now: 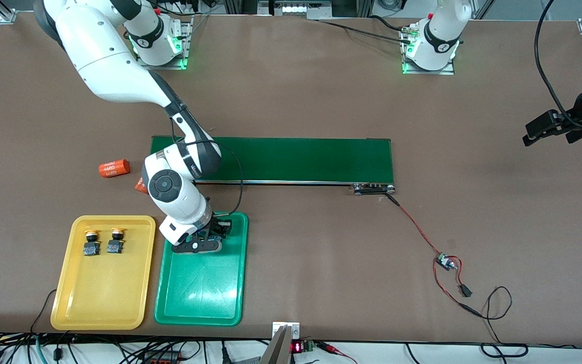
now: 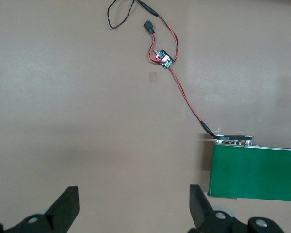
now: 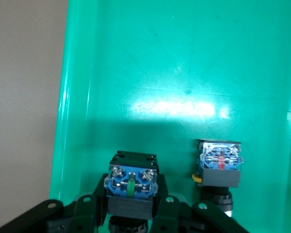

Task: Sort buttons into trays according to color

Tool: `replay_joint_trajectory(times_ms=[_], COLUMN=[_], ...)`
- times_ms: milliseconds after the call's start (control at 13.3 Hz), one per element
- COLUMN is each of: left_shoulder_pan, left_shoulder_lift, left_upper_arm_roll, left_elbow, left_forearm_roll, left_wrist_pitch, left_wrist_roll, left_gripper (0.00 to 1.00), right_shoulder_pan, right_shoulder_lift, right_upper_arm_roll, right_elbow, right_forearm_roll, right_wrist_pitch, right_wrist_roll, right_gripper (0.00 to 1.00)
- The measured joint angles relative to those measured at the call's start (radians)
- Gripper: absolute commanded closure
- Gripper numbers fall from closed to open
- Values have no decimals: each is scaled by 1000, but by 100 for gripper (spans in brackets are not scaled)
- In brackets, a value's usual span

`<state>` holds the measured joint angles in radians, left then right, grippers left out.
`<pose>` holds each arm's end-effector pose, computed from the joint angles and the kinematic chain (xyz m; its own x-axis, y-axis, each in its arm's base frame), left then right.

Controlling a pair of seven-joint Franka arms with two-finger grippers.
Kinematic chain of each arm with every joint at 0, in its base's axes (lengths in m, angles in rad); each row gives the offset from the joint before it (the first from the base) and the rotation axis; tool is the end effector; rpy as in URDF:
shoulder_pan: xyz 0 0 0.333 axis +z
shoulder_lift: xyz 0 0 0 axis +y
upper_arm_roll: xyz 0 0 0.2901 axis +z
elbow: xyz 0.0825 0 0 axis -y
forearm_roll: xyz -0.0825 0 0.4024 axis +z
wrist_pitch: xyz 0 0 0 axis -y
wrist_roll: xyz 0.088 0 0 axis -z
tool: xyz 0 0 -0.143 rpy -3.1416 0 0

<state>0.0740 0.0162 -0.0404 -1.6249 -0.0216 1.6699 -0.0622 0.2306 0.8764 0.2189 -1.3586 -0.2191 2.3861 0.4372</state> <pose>0.5862 0.0170 0.5354 0.9948 0.0978 0.0273 0.0971 -0.9950 0.0240 0.6948 0.2954 0.1549 0.9853 0.0615 0.1597 0.0729 -0.9951 -0.0664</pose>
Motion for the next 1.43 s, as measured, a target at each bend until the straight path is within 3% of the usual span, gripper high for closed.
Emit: replay_joint_trajectory(times_ms=[75,225,825,975,1426], left_shoulder_pan=[0,2,3,3,3], left_shoulder_lift=[0,0,-6,-11,-15], left_upper_arm_roll=[0,1,2,2,1], left_elbow=[0,0,0,0,0], left_forearm_roll=[0,0,0,0,0], left_wrist_pitch=[0,0,1,1,1], left_wrist_roll=[0,0,0,0,0], left_gripper=[0,0,0,0,0], right_shoulder_pan=[0,1,1,1,-4], right_shoulder_lift=[0,1,2,-8,-187], right_upper_arm_roll=[0,0,-2,-3,-21], right_elbow=[0,0,9,18,42], right_forearm_roll=[0,0,0,0,0], right_wrist_pitch=[0,0,2,-6,-289], right_wrist_roll=[0,0,0,0,0], right_gripper=[49,21,8,0,0])
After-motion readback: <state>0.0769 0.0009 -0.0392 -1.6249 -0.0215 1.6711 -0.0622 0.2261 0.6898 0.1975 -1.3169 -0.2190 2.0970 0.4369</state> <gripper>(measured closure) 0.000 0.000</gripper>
